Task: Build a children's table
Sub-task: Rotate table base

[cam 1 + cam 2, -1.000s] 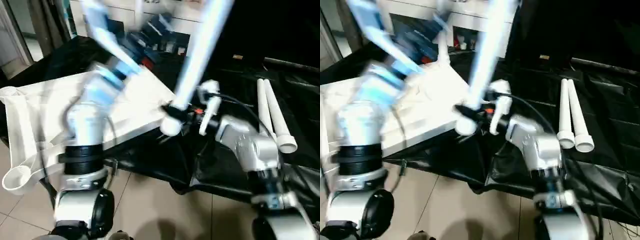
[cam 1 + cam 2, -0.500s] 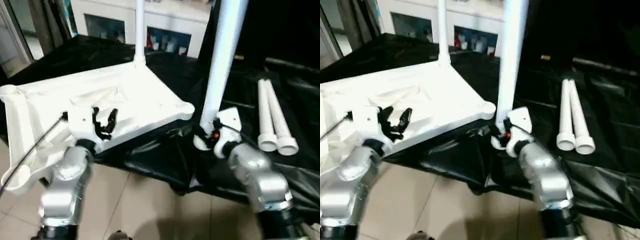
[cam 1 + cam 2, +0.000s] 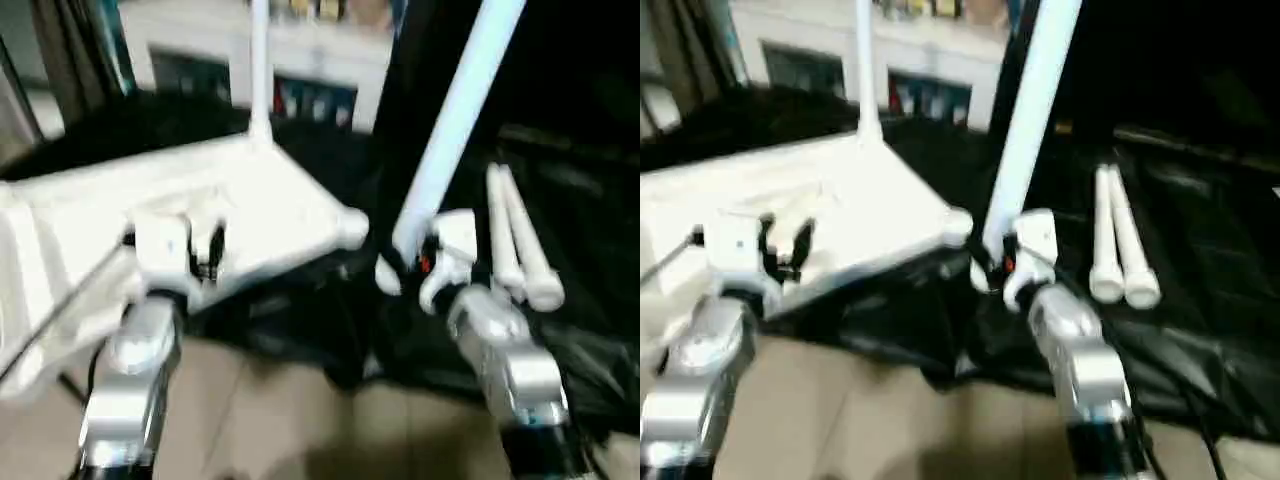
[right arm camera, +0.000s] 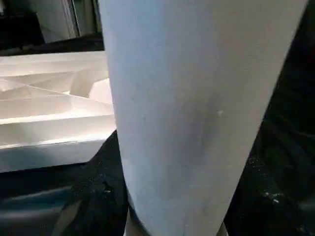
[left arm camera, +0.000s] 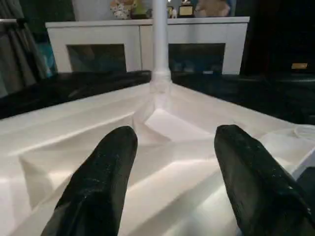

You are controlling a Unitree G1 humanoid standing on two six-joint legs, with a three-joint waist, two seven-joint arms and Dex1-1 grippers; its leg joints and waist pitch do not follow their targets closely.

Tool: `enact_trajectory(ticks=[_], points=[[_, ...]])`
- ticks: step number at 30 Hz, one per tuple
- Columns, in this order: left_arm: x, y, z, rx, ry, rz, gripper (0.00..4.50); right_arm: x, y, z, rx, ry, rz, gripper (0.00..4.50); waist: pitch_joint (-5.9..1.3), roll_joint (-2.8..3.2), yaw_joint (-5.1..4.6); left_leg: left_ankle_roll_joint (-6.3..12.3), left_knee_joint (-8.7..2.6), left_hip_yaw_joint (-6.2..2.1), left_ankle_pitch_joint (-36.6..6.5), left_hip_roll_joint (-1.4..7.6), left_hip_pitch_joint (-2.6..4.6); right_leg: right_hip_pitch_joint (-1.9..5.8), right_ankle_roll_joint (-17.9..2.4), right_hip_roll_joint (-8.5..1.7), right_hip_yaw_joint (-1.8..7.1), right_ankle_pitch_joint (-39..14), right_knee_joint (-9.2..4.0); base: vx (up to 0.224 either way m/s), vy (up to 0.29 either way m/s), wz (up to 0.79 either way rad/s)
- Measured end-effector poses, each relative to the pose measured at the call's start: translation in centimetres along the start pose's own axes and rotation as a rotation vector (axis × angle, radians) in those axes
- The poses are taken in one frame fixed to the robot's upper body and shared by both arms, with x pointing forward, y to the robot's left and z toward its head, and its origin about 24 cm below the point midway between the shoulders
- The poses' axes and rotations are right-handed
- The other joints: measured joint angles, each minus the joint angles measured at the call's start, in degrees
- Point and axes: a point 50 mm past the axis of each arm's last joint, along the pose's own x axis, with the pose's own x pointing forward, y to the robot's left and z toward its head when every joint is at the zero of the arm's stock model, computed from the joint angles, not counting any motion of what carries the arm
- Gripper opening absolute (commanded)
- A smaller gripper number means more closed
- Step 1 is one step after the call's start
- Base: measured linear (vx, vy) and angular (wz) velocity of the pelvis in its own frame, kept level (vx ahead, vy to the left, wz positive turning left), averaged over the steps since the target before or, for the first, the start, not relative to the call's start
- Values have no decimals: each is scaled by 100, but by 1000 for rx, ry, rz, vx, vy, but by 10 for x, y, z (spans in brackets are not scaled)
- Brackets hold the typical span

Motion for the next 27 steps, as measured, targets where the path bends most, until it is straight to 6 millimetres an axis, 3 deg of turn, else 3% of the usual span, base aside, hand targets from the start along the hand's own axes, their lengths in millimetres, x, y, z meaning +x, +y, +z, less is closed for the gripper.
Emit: enact_trajectory(ticks=[1,3,5,6,7,8,9,10,11,12,13,14,15,16,17,18,19,20,21,22,23,24,25,26,27], points=[[1,1,2,12,-5,3,293,1,3,0,7,-3,7,195,-24,3,-3,-13,-20,-25,51,29,19,35,8,32,-4,7,-88,152,32,3],[2,3,4,27,-12,7,293,5,11,1,15,-11,36,195,-49,-17,-37,54,-46,-78,18,-1,34,15,-28,31,-11,13,-145,171,31,3],[2,12,6,51,-14,27,293,11,24,3,17,-23,91,195,-78,-75,-213,112,-7,-238,-94,-123,73,-299,-43,-28,117,-19,341,188,-19,-5],[3,13,7,53,-18,30,293,10,25,2,19,-20,93,195,-84,-98,-291,86,-3,-265,-131,-156,113,-444,-32,-78,145,-14,445,136,-66,-16],[4,11,10,56,-31,18,293,9,23,1,15,-16,89,195,-115,-209,-387,163,30,-249,-201,-254,138,-587,96,-170,322,180,232,104,-77,-5],[5,9,11,47,-36,12,293,7,20,-1,13,-10,77,195,-106,-240,-426,266,112,-238,-279,-307,112,-529,105,-157,390,126,288,104,-77,-5],[6,0,10,33,-35,-19,293,4,15,-5,16,2,59,195,-100,-226,-398,617,283,-266,-374,-312,100,-446,43,-123,414,86,239,113,-59,5],[6,-9,9,26,-32,-54,293,2,8,-7,24,7,29,195,-94,-199,-352,666,637,-312,-400,-349,-73,-331,19,-91,402,88,131,118,-48,-1],[6,-10,9,28,-31,-60,293,1,6,-6,30,2,20,195,-95,-164,-320,622,722,-313,-379,-367,-179,-240,3,-56,376,97,33,118,-48,-1],[6,-8,10,33,-33,-59,293,1,6,-5,34,-3,20,195,-107,-114,-290,528,654,-310,-321,-364,-280,-146,-3,8,347,95,-46,126,-33,-7],[6,-6,10,37,-34,-55,293,2,8,-2,32,-14,27,195,-117,65,-271,420,217,-310,-248,-268,-325,-4,-9,115,182,73,-140,150,19,2],[6,-4,10,43,-33,-50,293,3,10,-1,32,-20,31,195,-107,210,-257,246,171,-361,111,-179,-307,79,13,203,79,34,-166,150,19,2],[4,1,8,51,-23,-37,293,5,14,-2,43,-19,42,195,-85,241,-272,242,205,-379,16,-159,-268,107,8,187,39,-1,-178,161,64,-8],[4,8,7,55,-19,-13,293,9,26,-1,39,-23,87,195,-96,187,-338,265,192,-394,-31,-218,-247,1,-133,156,75,-90,85,177,43,-9],[4,11,6,57,-13,-4,293,10,29,0,35,-23,99,195,-117,152,-379,287,194,-397,-67,-244,-221,-142,-110,120,97,-105,373,177,43,-9],[4,11,5,54,-10,-3,293,10,29,-1,34,-22,98,195,-121,147,-408,292,195,-397,-106,-255,-177,-274,-91,108,117,-103,538,160,8,9],[5,11,6,53,-14,-5,293,9,26,0,27,-22,94,195,-127,123,-447,289,195,-369,-143,-280,-140,-496,-1,64,153,-50,602,120,-15,8],[5,10,7,52,-17,-7,293,9,25,0,24,-22,89,195,-123,52,-475,275,190,-330,-168,-326,-96,-657,61,5,199,12,544,120,-15,8],[6,9,7,51,-18,-11,293,8,23,0,24,-23,85,195,-113,-54,-502,247,190,-261,-202,-391,-50,-737,37,-54,297,123,304,105,-72,2],[6,7,7,47,-20,-16,293,8,21,0,22,-24,78,195,-103,-187,-507,245,216,-208,-244,-457,-38,-721,63,-109,399,405,250,80,-117,13],[8,-2,6,28,-18,-48,293,4,14,-4,25,-11,55,195,-89,-171,-443,507,337,-229,-392,-454,-14,-636,-6,-62,441,311,220,80,-117,13],[8,-9,6,13,-21,-73,293,2,8,-4,20,-5,37,195,-85,-183,-348,627,432,-278,-464,-472,-29,-587,-25,-41,461,310,167,93,-118,7],[9,-12,6,7,-22,-99,293,0,4,-3,24,-11,22,195,-94,-161,-294,531,571,-321,-407,-476,-143,-513,-59,5,460,327,94,104,-85,-7],[10,-11,8,20,-23,-128,293,1,4,-2,27,-17,33,195,-104,-146,-254,383,469,-360,-313,-464,-193,-486,-82,39,423,320,82,104,-85,-7],[11,-9,10,44,-20,-167,293,3,7,1,29,-28,54,195,-122,-78,-243,294,168,-371,-132,-393,-232,-483,-79,107,344,307,106,87,-57,3]])
